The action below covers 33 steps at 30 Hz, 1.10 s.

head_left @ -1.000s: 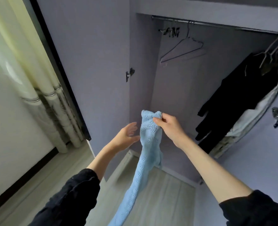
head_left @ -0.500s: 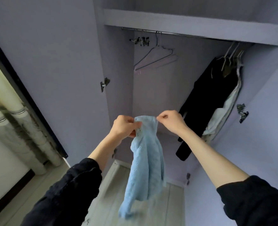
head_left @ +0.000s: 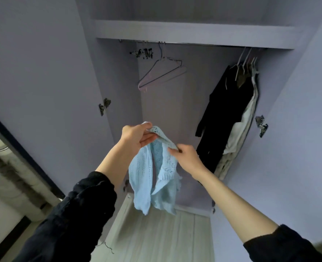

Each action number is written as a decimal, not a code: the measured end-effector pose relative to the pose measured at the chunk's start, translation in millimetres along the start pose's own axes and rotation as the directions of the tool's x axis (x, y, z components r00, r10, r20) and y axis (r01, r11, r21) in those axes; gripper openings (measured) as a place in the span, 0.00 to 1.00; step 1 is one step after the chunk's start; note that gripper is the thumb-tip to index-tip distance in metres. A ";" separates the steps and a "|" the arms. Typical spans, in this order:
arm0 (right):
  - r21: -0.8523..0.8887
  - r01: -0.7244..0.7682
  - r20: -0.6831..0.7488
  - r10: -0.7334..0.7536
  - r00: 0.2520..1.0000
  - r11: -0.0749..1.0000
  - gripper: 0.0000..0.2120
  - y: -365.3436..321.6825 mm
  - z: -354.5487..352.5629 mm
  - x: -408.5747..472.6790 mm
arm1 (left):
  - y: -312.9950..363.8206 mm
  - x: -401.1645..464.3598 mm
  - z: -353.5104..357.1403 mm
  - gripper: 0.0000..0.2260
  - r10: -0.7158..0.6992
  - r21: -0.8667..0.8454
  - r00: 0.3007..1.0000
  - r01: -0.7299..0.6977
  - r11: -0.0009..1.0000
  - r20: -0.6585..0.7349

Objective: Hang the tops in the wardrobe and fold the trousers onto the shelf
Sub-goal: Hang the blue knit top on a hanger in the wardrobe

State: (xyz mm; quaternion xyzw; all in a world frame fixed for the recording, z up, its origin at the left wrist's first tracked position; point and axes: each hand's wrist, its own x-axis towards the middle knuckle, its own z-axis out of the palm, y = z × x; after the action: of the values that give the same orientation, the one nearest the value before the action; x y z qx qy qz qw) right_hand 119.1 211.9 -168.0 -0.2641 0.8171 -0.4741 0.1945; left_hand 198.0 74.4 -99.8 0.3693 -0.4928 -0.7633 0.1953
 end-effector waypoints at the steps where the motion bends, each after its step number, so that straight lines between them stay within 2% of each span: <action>1: 0.079 -0.020 -0.001 0.021 1.000 0.997 0.16 -2.6 -7.2 3.8 | -0.5 3.4 -6.2 0.04 0.030 0.001 0.999 -0.030 1.000 -0.011; 3: 0.185 -0.072 -0.015 0.076 0.997 0.980 0.16 -9.3 -20.7 14.9 | -8.4 9.0 -16.8 0.10 0.116 0.120 0.993 -0.113 0.986 -0.021; 5: 0.239 -0.137 0.008 0.139 0.990 0.961 0.18 -20.9 -29.6 23.3 | -21.8 7.0 -20.0 0.14 0.204 0.312 0.978 -0.208 0.927 0.048; 9: 0.332 -0.251 0.082 0.237 0.968 0.909 0.10 -42.0 -31.8 37.8 | -51.7 -9.0 -12.2 0.21 0.224 0.603 0.892 -0.434 0.669 0.393; 11: 0.374 -0.263 0.086 0.249 0.965 0.889 0.09 -48.5 -30.8 41.7 | -64.1 -13.0 -7.0 0.30 0.221 0.655 0.860 -0.496 0.570 0.459; 13: 0.404 -0.247 0.083 0.234 0.969 0.881 0.10 -55.3 -31.4 44.4 | -69.9 -11.5 -4.3 0.35 0.287 0.704 0.844 -0.536 0.465 0.453; 16: 0.417 -0.225 0.098 0.202 0.974 0.881 0.11 -62.7 -34.2 47.1 | -69.2 -7.6 -3.3 0.31 0.416 0.742 0.801 -0.576 0.343 0.430; 20: 0.444 -0.224 0.097 0.202 0.975 0.868 0.11 -65.6 -37.5 49.3 | -57.5 -8.5 2.4 0.17 0.578 0.694 0.716 -0.642 0.324 0.392; 21: 0.451 -0.231 0.096 0.211 0.973 0.862 0.10 -65.1 -38.0 49.4 | -55.5 -9.5 3.2 0.17 0.596 0.707 0.689 -0.655 0.266 0.413; 25: 0.475 -0.277 0.110 0.256 0.960 0.835 0.04 -61.1 -39.2 50.8 | -65.6 -6.4 5.5 0.35 0.565 0.816 0.621 -0.548 -0.182 0.543; 26: 0.478 -0.282 0.113 0.260 0.959 0.832 0.04 -61.3 -39.4 51.4 | -71.6 -4.1 5.4 0.36 0.582 0.813 0.592 -0.531 -0.239 0.558; 27: 0.484 -0.284 0.113 0.262 0.958 0.828 0.03 -61.4 -39.9 52.0 | -75.8 -1.8 4.9 0.36 0.616 0.817 0.564 -0.518 -0.255 0.550; 28: 0.494 -0.284 0.116 0.262 0.958 0.822 0.03 -61.7 -40.7 52.6 | -77.9 1.4 3.9 0.33 0.657 0.830 0.549 -0.510 -0.226 0.516; 31: 0.517 -0.283 0.129 0.254 0.959 0.808 0.02 -63.5 -44.4 53.8 | -71.1 5.9 4.8 0.20 0.696 0.803 0.595 -0.594 0.044 0.402; 33: 0.528 -0.270 0.134 0.235 0.963 0.805 0.02 -63.8 -48.3 54.5 | -59.5 1.9 9.8 0.11 0.665 0.732 0.663 -0.633 0.251 0.345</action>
State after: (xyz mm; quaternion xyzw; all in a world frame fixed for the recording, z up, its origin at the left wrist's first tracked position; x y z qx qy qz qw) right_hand 64.7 184.5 -92.7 -0.1017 0.6710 -0.6469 0.3478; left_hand 193.3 105.2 -151.5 0.1920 -0.8842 -0.2933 0.3086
